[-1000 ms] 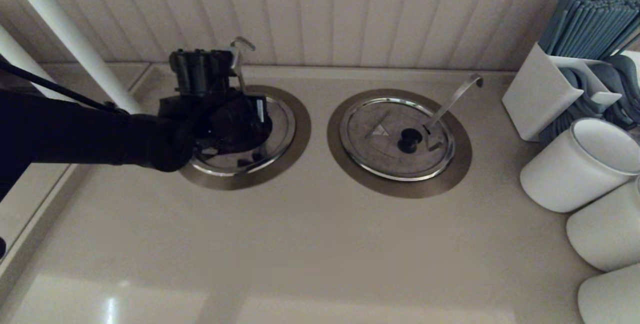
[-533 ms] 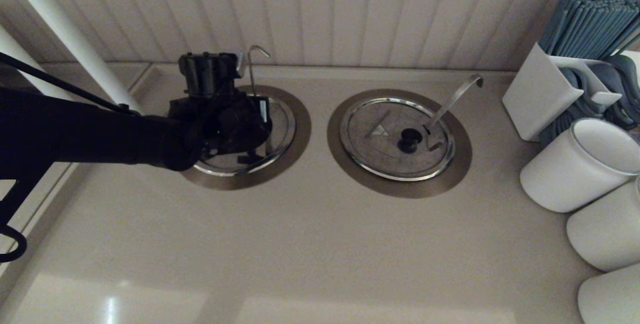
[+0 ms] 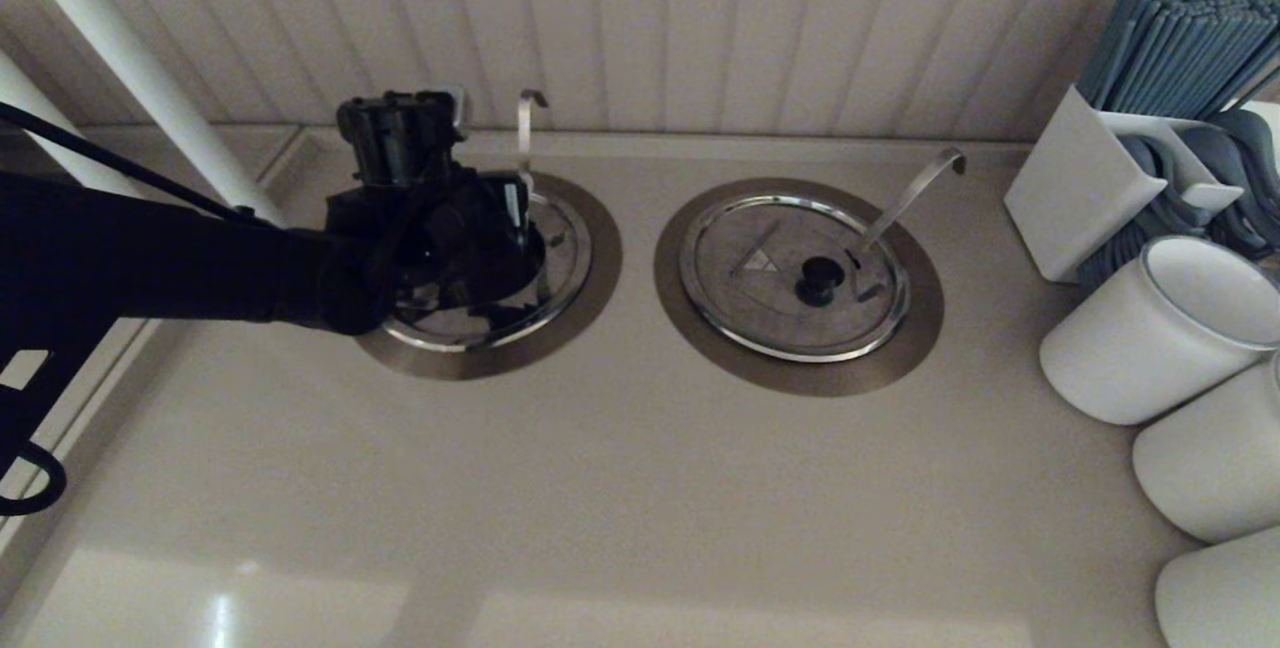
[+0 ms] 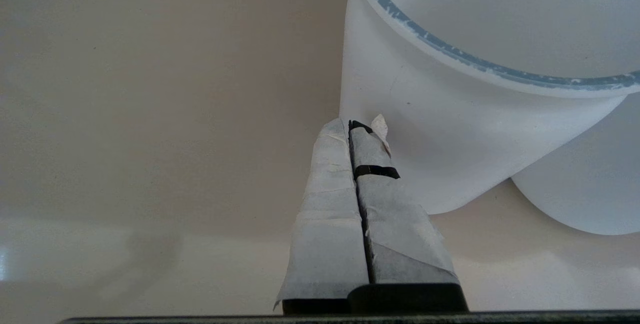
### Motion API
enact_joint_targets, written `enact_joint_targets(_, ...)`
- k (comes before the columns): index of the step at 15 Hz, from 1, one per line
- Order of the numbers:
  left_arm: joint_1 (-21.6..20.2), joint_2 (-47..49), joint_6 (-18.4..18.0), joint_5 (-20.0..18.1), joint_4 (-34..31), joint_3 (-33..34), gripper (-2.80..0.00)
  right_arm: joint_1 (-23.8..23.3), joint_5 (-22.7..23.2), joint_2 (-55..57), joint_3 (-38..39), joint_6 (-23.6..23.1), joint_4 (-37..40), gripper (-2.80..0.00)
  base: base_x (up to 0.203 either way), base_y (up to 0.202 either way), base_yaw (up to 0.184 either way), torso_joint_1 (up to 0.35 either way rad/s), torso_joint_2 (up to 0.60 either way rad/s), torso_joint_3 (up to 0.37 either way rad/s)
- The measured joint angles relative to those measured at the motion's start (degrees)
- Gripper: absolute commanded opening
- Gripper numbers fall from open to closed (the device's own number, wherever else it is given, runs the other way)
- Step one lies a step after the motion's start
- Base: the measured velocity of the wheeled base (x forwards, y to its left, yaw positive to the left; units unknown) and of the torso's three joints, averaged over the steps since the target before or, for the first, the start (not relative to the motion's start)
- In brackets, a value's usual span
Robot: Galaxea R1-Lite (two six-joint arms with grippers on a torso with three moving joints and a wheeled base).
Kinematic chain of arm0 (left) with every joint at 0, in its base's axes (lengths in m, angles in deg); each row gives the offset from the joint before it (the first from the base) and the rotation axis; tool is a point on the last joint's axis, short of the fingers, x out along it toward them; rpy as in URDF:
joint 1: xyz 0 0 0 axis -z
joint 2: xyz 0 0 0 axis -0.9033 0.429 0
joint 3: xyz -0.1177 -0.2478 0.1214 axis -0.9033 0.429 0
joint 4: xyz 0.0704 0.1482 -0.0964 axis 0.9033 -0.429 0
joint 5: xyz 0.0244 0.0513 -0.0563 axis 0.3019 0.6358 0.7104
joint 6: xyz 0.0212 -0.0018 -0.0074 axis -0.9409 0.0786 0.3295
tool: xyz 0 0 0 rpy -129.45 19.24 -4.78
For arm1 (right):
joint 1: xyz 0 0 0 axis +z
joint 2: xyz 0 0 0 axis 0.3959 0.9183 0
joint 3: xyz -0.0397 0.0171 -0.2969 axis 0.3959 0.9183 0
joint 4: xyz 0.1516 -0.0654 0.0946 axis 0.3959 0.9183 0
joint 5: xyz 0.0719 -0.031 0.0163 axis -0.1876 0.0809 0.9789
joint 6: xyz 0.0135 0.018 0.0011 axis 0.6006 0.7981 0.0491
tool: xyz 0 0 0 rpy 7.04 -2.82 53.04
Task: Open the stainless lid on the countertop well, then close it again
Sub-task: Stir with a spoon, then close the lid
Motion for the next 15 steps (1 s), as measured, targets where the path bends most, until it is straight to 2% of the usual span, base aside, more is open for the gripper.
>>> enact_joint_targets(5, -0.15, -4.22, 0.17, -0.72, -0.42, 2.4, 0.0, 0.0, -0.01, 0.0, 0.0, 0.0, 0.0, -2.8, 0.0, 0.0, 0.0, 0.0, 0.0, 0.0)
enact_joint_targets(8, -0.01, -11.5, 1.2, -0.59, -4.28, 4.7, 0.0, 0.0, 0.0, 0.0, 0.0, 0.0, -0.02, -2.8, 0.0, 0.0, 0.0, 0.0, 0.0, 0.0)
enact_joint_targets(10, 0.02, -17.31, 6.15, -0.29, -9.42, 7.06, 0.0, 0.0, 0.0, 0.0, 0.0, -0.02, 0.0, -2.8, 0.0, 0.0, 0.0, 0.0, 0.0, 0.0)
enact_joint_targets(12, -1.7, -21.32, 13.73, -0.1, -14.42, 11.6, 0.0, 0.0, 0.0, 0.0, 0.0, 0.0, -0.02, -2.8, 0.0, 0.0, 0.0, 0.0, 0.0, 0.0)
enact_joint_targets(15, -5.13, -23.73, 24.95, 0.23, -15.31, 17.52, 0.0, 0.0, 0.0, 0.0, 0.01, 0.02, 0.0, -2.8, 0.0, 0.0, 0.0, 0.0, 0.0, 0.0)
